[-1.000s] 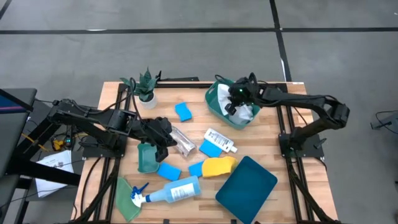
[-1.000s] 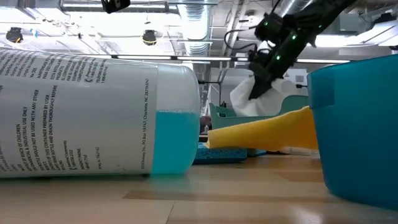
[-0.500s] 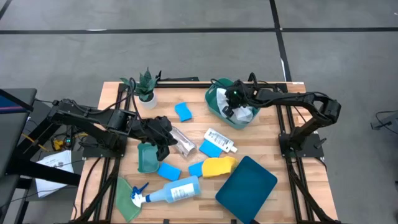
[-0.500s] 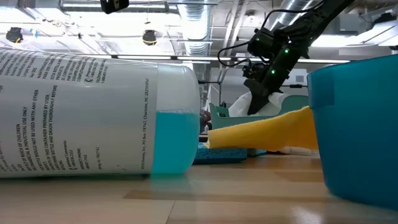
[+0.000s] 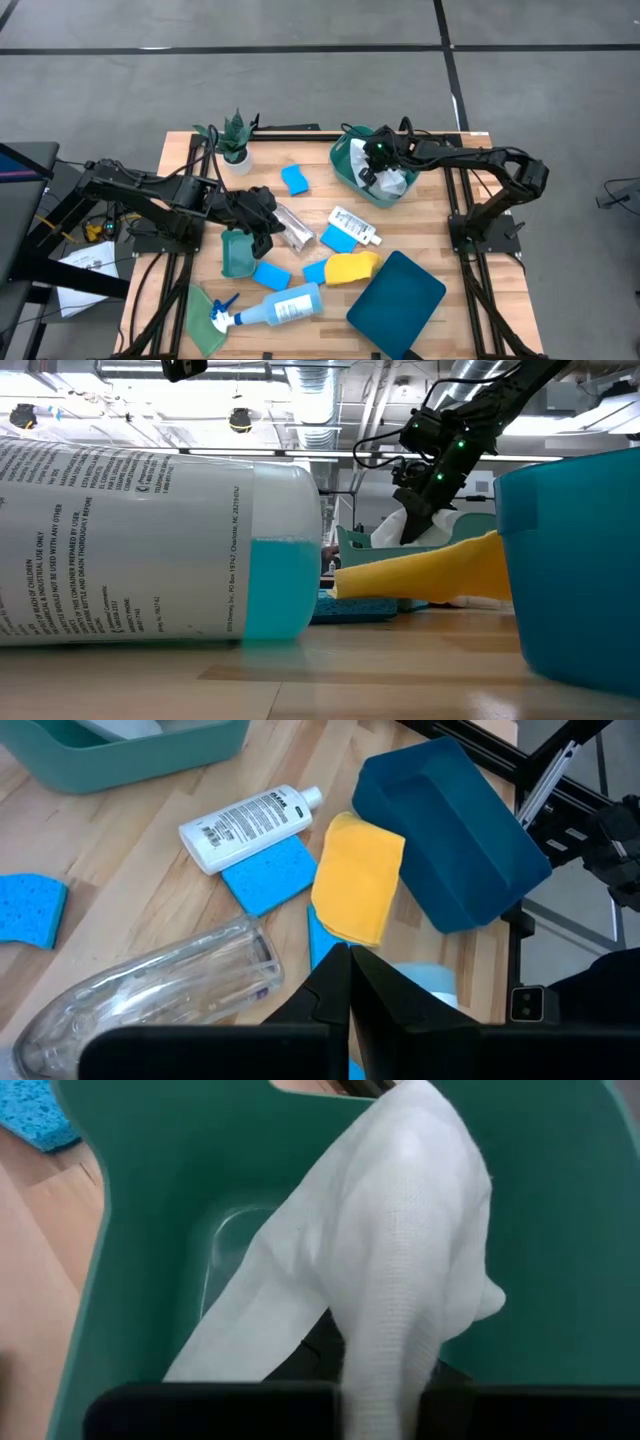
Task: Pick & Place Kitchen Items
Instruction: Put the white towel into the big green bin
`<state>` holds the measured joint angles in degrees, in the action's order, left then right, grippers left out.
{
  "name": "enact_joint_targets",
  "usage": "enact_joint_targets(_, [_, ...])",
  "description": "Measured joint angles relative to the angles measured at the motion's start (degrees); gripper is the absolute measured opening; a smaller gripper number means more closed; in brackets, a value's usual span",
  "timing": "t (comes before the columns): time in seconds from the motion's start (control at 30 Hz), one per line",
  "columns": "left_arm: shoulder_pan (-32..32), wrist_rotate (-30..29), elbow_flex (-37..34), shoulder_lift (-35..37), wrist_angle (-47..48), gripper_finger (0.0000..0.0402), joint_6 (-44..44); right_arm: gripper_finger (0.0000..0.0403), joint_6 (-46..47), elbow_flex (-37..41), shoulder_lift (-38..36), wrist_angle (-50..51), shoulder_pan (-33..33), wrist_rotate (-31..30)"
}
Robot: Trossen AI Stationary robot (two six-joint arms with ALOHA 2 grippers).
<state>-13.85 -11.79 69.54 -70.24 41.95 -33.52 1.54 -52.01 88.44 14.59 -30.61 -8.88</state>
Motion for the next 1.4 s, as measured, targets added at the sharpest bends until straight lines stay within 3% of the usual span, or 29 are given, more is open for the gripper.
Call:
enact_joint_targets(0.63, [-0.04, -0.24, 0.00, 0.00, 0.00, 0.0002, -0.22, 0.0081, 4.25, 0.00, -0.04, 0.55, 0.81, -0.17])
enact_joint_targets(0.87, [-0.04, -0.24, 0.00, 0.00, -0.02, 0.0005, -0.22, 0.0130, 7.50, 0.00, -0.13, 0.78, 0.81, -0.02])
enact_joint_targets(1.17, [-0.04, -0.23, 0.00, 0.00, -0.04, 0.0002, -0.22, 0.0231, 7.55, -0.02, -5.82, 1.25, 0.66, -0.02])
enact_joint_targets(1.4, [-0.04, -0.24, 0.00, 0.00, -0.07, 0.0007, -0.22, 0.0249, 8.66, -0.02, -10.58, 3.11, 0.04, -0.08])
